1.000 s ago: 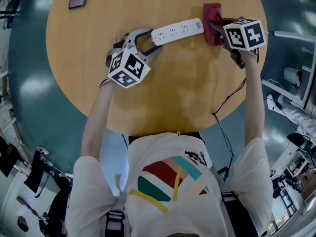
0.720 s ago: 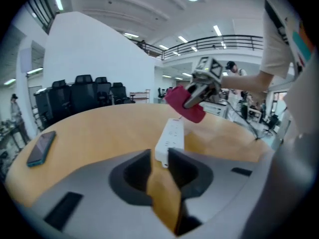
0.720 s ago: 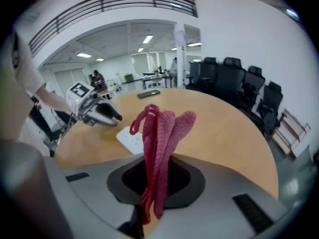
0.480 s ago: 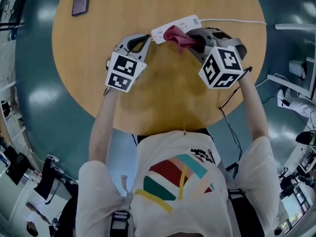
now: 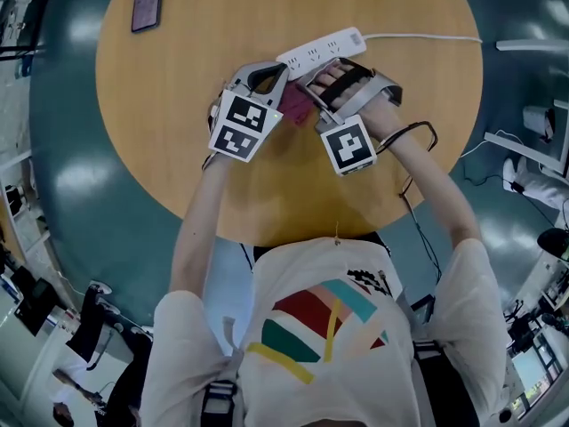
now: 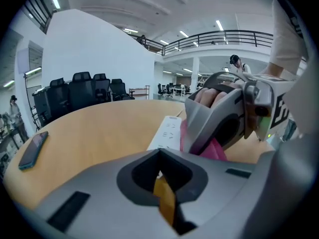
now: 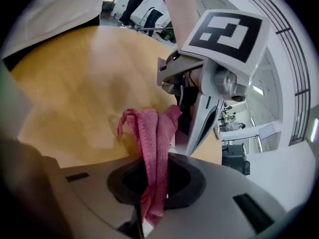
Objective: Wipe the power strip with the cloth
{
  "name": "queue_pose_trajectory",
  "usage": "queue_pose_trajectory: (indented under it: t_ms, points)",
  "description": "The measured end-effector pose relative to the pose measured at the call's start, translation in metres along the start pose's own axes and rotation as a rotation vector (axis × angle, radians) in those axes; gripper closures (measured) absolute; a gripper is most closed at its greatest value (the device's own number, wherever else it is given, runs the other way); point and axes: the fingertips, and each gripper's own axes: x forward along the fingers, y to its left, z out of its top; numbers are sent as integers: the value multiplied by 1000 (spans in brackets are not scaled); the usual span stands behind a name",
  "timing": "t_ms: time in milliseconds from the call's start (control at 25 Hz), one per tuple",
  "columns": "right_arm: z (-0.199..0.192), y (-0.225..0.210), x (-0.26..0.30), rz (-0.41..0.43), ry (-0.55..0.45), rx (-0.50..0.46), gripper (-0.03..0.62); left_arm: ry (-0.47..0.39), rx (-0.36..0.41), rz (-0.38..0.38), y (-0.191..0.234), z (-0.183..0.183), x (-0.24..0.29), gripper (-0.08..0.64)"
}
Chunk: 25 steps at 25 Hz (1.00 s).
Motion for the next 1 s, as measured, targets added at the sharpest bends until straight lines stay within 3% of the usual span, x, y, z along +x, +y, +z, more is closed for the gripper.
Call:
queue_pose_trajectory:
  t_ms: [120,320,600,800,1000]
  points:
    - [10,-19,6,-68,-55,89,552,-1,32,28,4,1,-1,518]
    - [-8,-13,8,-23,-45,130,552,12,114,57,6,1,2,518]
    - [-85,13,3,29,120,130,552,21,134,66,14,-1,2,518]
    - [-148,18,-5,22,240,123,553,31,158,68,23,2,2,518]
    - [-179,18,-9,18,302,157,552,28,148,87,28,5,3,518]
